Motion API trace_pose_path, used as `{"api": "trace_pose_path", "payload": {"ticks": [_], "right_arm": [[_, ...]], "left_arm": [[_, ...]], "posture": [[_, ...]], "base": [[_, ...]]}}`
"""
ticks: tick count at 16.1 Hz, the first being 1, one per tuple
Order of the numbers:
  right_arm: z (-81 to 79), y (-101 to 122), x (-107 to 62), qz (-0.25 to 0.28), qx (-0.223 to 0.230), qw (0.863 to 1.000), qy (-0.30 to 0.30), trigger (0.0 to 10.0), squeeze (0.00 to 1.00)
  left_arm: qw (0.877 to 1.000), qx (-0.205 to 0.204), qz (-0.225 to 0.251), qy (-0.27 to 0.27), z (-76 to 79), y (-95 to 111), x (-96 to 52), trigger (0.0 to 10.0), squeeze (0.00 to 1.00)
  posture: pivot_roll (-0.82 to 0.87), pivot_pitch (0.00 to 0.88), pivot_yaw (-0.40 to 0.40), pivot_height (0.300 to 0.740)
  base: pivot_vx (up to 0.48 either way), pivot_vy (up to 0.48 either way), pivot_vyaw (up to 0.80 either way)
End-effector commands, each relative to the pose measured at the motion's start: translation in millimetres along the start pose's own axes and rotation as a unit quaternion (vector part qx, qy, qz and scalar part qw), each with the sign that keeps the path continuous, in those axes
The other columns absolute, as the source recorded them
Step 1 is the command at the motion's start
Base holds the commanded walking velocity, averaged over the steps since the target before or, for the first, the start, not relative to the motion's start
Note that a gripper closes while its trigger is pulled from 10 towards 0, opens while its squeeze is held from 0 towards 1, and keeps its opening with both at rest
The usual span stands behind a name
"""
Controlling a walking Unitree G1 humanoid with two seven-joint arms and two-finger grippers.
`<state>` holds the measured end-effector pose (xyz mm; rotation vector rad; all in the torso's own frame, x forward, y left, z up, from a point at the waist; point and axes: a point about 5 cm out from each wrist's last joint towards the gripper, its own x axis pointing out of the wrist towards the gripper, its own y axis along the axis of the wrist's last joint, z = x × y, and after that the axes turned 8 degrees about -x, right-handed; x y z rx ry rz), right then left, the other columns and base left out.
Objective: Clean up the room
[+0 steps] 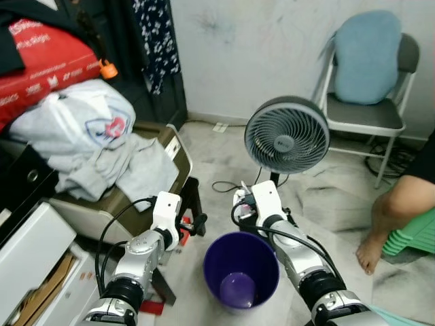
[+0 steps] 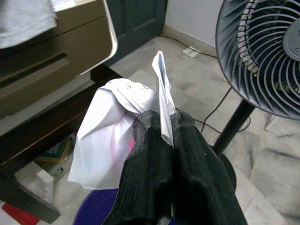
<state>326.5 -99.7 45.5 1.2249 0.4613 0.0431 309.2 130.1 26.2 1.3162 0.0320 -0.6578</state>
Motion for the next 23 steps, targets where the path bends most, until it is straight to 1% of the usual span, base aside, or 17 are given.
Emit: {"api": "trace_pose_path", "payload": {"ticks": [1,8,11,13,14,16,18,19,21,22,23], "right_arm": [[-0.1,4,1.4,0.007,-0.004,1.000,0.003,10.0,0.00],[-0.5,4,1.6,0.007,-0.004,1.000,0.004,10.0,0.00],[-0.9,4,1.7,0.007,-0.005,1.000,0.004,10.0,0.00],[-1.9,4,1.8,0.007,-0.003,1.000,0.004,10.0,0.00],[-3.1,4,2.2,0.006,0.000,1.000,0.005,10.0,0.00],[-6.6,4,2.6,0.005,0.004,1.000,0.008,10.0,0.00],[-16.7,3,3.2,0.003,0.010,1.000,0.016,10.0,0.00],[-24.0,2,4.2,-0.007,0.024,1.000,0.018,10.0,0.00],[-32.5,-3,4.9,-0.031,0.035,0.999,0.017,10.0,0.00],[-38.5,-6,5.1,-0.052,0.043,0.998,0.013,10.0,0.00],[-41.7,-11,4.6,-0.077,0.046,0.996,0.008,10.0,0.00]], "left_arm": [[1.000,-0.003,0.005,0.003,-2.8,2,-0.7,10.0,0.00],[1.000,-0.005,0.007,0.003,-3.1,3,-0.6,10.0,0.00],[1.000,-0.013,0.008,0.011,-5.3,3,-0.9,10.0,0.00],[1.000,-0.004,0.008,0.018,-8.9,5,-1.7,10.0,0.00],[0.999,0.011,0.004,0.030,-14.4,6,-3.2,10.0,0.00],[0.999,0.038,-0.005,0.033,-20.0,6,-6.2,10.0,0.00],[0.997,0.070,-0.030,0.031,-29.0,0,-13.7,10.0,0.00],[0.992,0.112,-0.055,0.023,-34.3,-5,-18.8,10.0,0.00],[0.988,0.139,-0.071,0.015,-38.8,-10,-24.6,10.0,0.00],[0.986,0.150,-0.075,0.014,-42.7,-12,-29.8,10.0,0.00],[0.986,0.151,-0.074,0.015,-45.7,-12,-32.7,10.0,0.00]], "posture": [[-0.15,0.000,0.060,0.740],[-0.15,0.000,0.059,0.740],[-0.15,0.000,0.060,0.740],[-0.15,0.000,0.060,0.740],[-0.15,0.000,0.062,0.740],[-0.15,0.000,0.065,0.740],[-0.13,0.000,0.079,0.740],[-0.12,0.000,0.090,0.740],[-0.10,0.016,0.112,0.740],[-0.09,0.032,0.126,0.740],[-0.08,0.045,0.139,0.740]], "base": [[0.386,0.000,0.00],[0.342,0.000,0.00],[0.000,0.000,0.00],[0.000,0.000,0.00],[0.000,0.000,0.00],[0.000,0.000,0.00],[0.000,0.000,0.00],[0.000,0.000,0.00],[0.000,0.000,0.00],[0.000,0.000,0.00],[0.000,0.000,0.00]]}}
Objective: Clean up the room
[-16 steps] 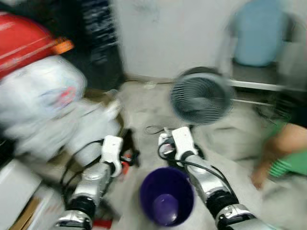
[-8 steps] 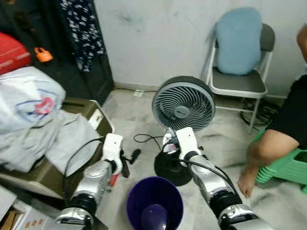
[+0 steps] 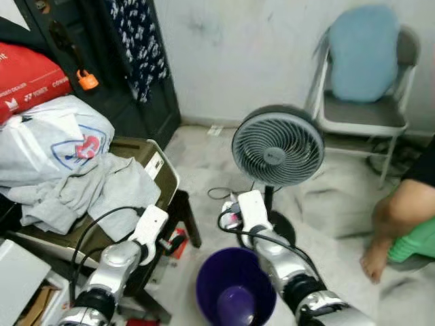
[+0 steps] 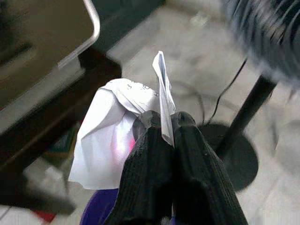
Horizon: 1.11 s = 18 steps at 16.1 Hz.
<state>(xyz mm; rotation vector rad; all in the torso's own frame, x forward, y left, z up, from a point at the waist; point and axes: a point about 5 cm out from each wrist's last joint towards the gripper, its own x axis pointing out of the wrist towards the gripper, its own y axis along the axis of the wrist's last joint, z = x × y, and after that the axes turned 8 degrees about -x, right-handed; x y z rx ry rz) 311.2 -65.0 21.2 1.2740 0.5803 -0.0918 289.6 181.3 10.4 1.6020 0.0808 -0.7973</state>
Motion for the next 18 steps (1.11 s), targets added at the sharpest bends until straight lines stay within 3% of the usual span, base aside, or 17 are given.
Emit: {"api": "trace_pose_path", "payload": {"ticks": [1,4,7,8,11,12,18], "right_arm": [[-3.1,-4,0.3,-0.025,0.014,1.000,-0.009,10.0,0.00],[-23.7,-35,-7.3,-0.102,0.045,0.994,0.014,10.0,0.00],[-25.3,-42,-9.6,-0.117,0.042,0.992,0.016,10.0,0.00],[-24.3,-46,-10.5,-0.130,0.050,0.990,0.010,10.0,0.00],[-18.6,-59,-14.3,-0.175,0.016,0.984,-0.016,10.0,0.00],[-10.5,-66,-17.2,-0.206,0.020,0.977,-0.054,10.0,0.00],[6.7,-83,-25.1,-0.235,-0.001,0.966,-0.107,10.0,0.00]], "left_arm": [[1.000,0.020,0.006,0.005,-8.1,3,-5.1,10.0,0.00],[0.999,0.035,-0.006,0.003,-11.3,2,-5.7,10.0,0.00],[0.998,0.053,-0.013,-0.015,-3.7,1,-2.8,10.0,0.00],[0.998,0.055,-0.011,-0.024,0.5,1,-1.6,10.0,0.00],[0.998,0.060,-0.004,-0.030,3.4,2,-2.1,10.0,0.00],[0.998,0.059,-0.002,-0.023,-0.6,2,-4.8,10.0,0.00],[0.998,0.058,0.001,-0.013,-3.2,1,-6.4,10.0,0.00]], "posture": [[-0.08,0.054,0.147,0.740],[-0.09,0.079,0.159,0.740],[-0.09,0.098,0.169,0.740],[-0.09,0.106,0.171,0.740],[-0.07,0.108,0.172,0.740],[-0.06,0.110,0.168,0.740],[-0.07,0.124,0.174,0.740]], "base": [[0.000,0.000,0.00],[0.000,0.000,0.00],[0.000,0.000,0.00],[0.000,0.000,0.00],[0.000,0.000,0.00],[0.000,0.000,0.00],[0.000,0.000,0.00]]}}
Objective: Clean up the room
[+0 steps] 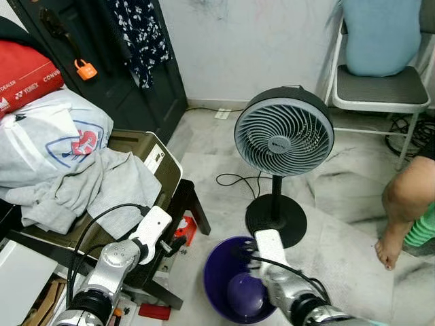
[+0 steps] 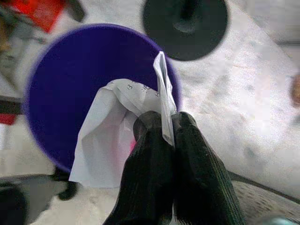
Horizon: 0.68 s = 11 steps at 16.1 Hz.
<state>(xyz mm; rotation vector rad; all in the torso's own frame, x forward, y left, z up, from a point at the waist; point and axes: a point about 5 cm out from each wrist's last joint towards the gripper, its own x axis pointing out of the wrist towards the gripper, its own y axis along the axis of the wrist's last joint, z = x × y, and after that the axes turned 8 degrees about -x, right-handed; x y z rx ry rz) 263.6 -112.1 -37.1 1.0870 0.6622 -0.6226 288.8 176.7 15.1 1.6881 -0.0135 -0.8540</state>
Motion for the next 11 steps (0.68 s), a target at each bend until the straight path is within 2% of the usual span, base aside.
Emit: {"api": "trace_pose_path", "payload": {"ticks": [1,3,7,11], "right_arm": [[-3.7,-3,-0.9,-0.007,0.004,1.000,-0.001,10.0,0.00],[5.1,-5,0.7,-0.007,0.006,1.000,-0.021,10.0,0.00],[7.3,-2,0.9,0.008,0.006,1.000,-0.025,10.0,0.00],[5.1,32,-1.6,0.076,-0.025,0.997,-0.026,10.0,0.00]], "left_arm": [[1.000,0.000,-0.002,0.017,-7.4,-4,-6.1,10.0,0.00],[1.000,0.004,-0.002,0.021,-11.9,-5,-9.9,10.0,0.00],[0.999,0.005,0.001,0.033,-18.9,-5,-15.4,10.0,0.00],[0.999,0.005,0.003,0.040,-23.0,-6,-19.4,10.0,0.00]], "posture": [[-0.07,0.130,0.182,0.740],[-0.07,0.145,0.194,0.740],[-0.06,0.167,0.216,0.740],[-0.05,0.172,0.223,0.740]], "base": [[0.000,0.000,0.00],[0.000,0.000,0.00],[0.000,0.000,0.00],[0.000,0.000,0.00]]}}
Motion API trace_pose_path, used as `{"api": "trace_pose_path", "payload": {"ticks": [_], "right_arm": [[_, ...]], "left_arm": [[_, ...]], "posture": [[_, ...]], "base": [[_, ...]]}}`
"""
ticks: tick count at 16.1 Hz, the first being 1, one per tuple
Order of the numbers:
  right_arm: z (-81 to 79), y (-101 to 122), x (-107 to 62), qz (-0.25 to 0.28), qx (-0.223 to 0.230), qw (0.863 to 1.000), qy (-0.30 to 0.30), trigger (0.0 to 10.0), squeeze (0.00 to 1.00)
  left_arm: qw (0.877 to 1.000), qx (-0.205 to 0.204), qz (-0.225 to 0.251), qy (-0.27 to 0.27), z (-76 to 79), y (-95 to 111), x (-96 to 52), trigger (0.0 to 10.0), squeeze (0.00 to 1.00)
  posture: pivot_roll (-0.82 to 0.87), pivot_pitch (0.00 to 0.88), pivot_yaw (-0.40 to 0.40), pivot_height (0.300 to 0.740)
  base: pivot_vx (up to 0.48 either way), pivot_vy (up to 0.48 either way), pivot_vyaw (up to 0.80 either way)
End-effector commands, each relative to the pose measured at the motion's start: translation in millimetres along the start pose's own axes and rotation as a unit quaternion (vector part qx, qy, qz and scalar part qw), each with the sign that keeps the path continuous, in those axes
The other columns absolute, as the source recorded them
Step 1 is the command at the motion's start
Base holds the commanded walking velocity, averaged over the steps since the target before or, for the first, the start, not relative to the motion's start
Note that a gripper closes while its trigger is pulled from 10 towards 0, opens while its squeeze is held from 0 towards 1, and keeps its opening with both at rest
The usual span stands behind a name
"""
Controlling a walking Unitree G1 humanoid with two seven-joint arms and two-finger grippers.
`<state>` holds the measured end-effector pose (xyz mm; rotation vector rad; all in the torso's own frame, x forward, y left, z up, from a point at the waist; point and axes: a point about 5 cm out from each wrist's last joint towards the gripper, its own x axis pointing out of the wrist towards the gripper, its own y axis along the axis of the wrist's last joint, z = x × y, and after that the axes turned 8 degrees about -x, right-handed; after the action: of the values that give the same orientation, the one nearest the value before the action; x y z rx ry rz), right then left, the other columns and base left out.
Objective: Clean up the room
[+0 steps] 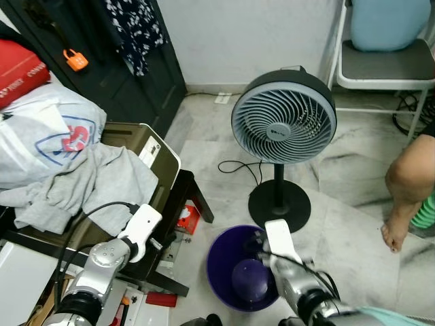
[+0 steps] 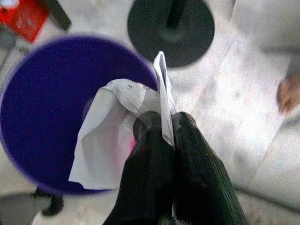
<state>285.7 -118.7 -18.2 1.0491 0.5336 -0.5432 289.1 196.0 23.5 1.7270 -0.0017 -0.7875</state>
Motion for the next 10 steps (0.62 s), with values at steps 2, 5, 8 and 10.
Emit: {"api": "trace_pose_path", "payload": {"ticks": [2,5,8,10], "right_arm": [[-6.4,17,-1.9,0.032,-0.005,0.999,0.002,10.0,0.00],[6.1,18,0.7,0.039,0.007,0.999,-0.022,10.0,0.00],[5.0,14,0.6,0.037,0.001,0.999,-0.018,10.0,0.00],[4.8,16,0.5,0.043,0.001,0.999,-0.019,10.0,0.00]], "left_arm": [[1.000,-0.003,-0.010,0.014,-7.8,-8,-8.0,10.0,0.00],[1.000,-0.004,-0.014,0.018,-10.9,-10,-10.7,10.0,0.00],[1.000,-0.006,-0.015,0.017,-7.6,-10,-8.7,10.0,0.00],[1.000,-0.007,-0.013,0.018,-6.9,-10,-8.2,10.0,0.00]], "posture": [[-0.04,0.172,0.221,0.740],[-0.05,0.177,0.220,0.740],[-0.05,0.178,0.217,0.740],[-0.05,0.177,0.217,0.740]], "base": [[0.000,0.000,0.00],[0.000,0.000,0.00],[0.000,0.000,0.00],[0.000,0.000,0.00]]}}
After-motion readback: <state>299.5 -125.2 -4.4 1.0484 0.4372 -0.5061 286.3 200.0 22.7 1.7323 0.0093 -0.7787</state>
